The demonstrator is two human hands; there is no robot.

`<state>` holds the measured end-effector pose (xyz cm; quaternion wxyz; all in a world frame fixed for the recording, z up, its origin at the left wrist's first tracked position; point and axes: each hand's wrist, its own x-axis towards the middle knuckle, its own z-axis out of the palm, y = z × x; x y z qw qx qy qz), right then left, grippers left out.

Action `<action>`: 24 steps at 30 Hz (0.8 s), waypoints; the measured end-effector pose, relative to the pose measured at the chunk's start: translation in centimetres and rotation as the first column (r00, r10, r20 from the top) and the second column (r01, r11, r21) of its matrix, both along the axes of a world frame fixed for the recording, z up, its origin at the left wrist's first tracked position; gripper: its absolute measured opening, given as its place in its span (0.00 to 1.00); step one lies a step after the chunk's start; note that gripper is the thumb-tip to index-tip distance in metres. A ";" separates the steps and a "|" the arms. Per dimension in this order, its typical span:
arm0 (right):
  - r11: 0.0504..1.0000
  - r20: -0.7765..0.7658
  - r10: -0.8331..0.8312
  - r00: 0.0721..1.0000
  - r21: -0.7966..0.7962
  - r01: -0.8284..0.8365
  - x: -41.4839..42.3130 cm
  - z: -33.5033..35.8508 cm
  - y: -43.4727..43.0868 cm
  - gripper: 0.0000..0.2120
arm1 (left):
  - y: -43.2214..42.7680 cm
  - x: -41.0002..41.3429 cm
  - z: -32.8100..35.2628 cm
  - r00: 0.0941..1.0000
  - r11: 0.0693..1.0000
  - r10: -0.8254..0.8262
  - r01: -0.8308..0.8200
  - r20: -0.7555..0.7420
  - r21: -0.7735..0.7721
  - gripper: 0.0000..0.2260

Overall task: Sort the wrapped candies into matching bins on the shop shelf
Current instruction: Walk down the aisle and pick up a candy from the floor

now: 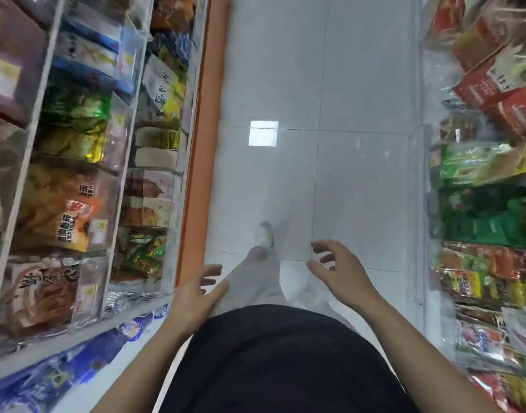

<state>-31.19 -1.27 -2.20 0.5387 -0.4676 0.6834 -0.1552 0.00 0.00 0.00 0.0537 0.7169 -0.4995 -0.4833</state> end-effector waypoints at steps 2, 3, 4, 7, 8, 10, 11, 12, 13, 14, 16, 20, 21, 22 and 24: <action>1.000 -0.014 0.012 1.000 0.003 -0.012 0.5 -0.1 -4.5 0.15 | -3.6 0.4 -0.7 0.998 0.998 0.058 -0.058 -0.018 0.012 0.14; 1.000 -0.024 0.010 1.000 -0.007 -0.010 0.7 0.0 -6.8 0.15 | -5.7 0.5 -1.2 0.998 0.998 0.064 -0.063 -0.028 0.007 0.14; 1.000 -0.033 0.015 0.999 0.002 -0.015 0.7 0.3 -9.1 0.15 | -8.0 0.4 -1.3 0.998 0.998 0.060 -0.059 -0.036 0.020 0.14; 1.000 -0.060 -0.012 0.998 0.009 0.013 0.4 1.2 -15.1 0.15 | -15.8 -0.4 -1.7 0.998 1.000 0.008 -0.007 -0.069 0.020 0.15; 0.999 -0.060 -0.028 0.998 0.023 0.030 0.0 1.6 -16.7 0.15 | -18.5 -0.9 -1.4 0.997 0.999 -0.025 0.027 -0.079 0.024 0.15; 0.997 -0.062 -0.068 0.996 0.035 0.070 -1.1 2.6 -19.7 0.15 | -24.0 -2.6 -0.6 0.991 0.995 -0.104 0.104 -0.082 -0.004 0.18; 0.994 -0.063 -0.093 0.994 0.046 0.096 -1.9 2.9 -21.2 0.15 | -26.8 -3.7 -0.2 0.988 0.992 -0.127 0.126 -0.090 -0.014 0.21; 0.992 -0.063 -0.116 0.991 0.051 0.119 -2.8 3.0 -22.6 0.15 | -29.7 -4.9 0.0 0.984 0.989 -0.148 0.147 -0.101 -0.020 0.23; 0.988 -0.065 -0.138 0.988 0.054 0.142 -3.8 3.0 -24.0 0.15 | -32.5 -6.4 0.1 0.980 0.986 -0.166 0.165 -0.111 -0.019 0.25; 0.985 -0.066 -0.157 0.985 0.055 0.161 -4.9 2.8 -25.5 0.15 | -35.2 -7.9 0.0 0.976 0.983 -0.186 0.184 -0.117 -0.021 0.25; 0.980 -0.071 -0.184 0.980 0.065 0.189 -7.3 2.1 -28.8 0.14 | -40.3 -11.1 -0.4 0.967 0.975 -0.222 0.220 -0.123 -0.029 0.26; 0.979 -0.060 -0.179 0.982 0.092 0.184 -12.3 0.7 -37.2 0.15 | -49.2 -16.5 -1.0 0.963 0.968 -0.253 0.252 -0.090 -0.021 0.27; 0.981 -0.056 -0.167 0.984 0.088 0.171 -13.4 0.7 -39.5 0.14 | -51.1 -17.3 -0.8 0.967 0.970 -0.242 0.241 -0.081 -0.016 0.26; 0.984 -0.051 -0.155 0.987 0.081 0.158 -14.3 0.9 -42.0 0.14 | -52.8 -17.9 -0.5 0.973 0.976 -0.218 0.218 -0.076 -0.012 0.24; 0.990 -0.044 -0.128 0.991 0.057 0.131 -15.7 1.5 -47.2 0.14 | -56.0 -18.3 0.3 0.985 0.987 -0.158 0.157 -0.074 -0.017 0.18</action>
